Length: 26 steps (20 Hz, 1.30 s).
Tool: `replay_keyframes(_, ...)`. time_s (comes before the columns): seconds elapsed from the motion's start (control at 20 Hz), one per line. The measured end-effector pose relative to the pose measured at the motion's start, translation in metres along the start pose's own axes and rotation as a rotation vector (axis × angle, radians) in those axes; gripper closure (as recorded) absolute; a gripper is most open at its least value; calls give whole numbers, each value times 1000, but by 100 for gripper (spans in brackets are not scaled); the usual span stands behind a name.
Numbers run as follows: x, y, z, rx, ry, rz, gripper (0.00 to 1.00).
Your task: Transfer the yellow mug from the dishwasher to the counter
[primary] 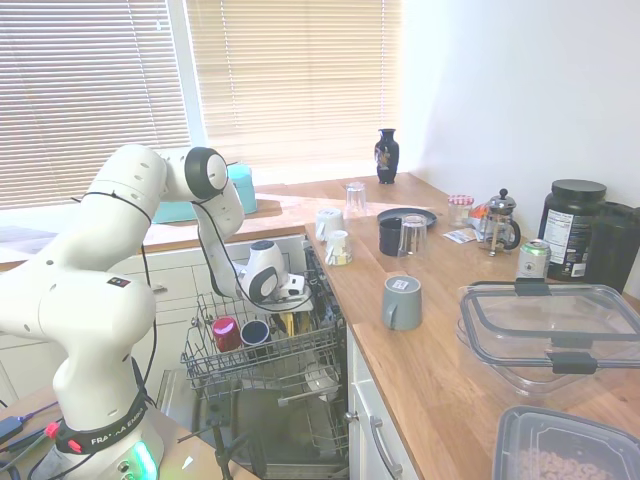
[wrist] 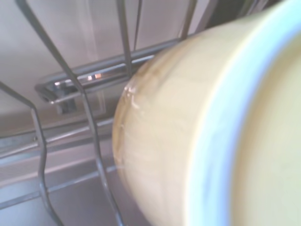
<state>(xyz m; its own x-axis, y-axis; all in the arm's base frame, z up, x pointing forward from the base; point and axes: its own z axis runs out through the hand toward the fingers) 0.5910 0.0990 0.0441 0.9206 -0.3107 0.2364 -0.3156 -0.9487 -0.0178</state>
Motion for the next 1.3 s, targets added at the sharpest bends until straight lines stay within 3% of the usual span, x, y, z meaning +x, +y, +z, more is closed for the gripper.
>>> replay_keyframes(0.25,5,-10,-2,-44,-41,6,100)
replay_keyframes(0.7,7,-18,-5,-83,-48,5,100)
replay_keyframes(1.0,9,-21,-14,-102,-24,-1,100)
replay_keyframes(1.3,4,-24,-50,-87,28,1,100)
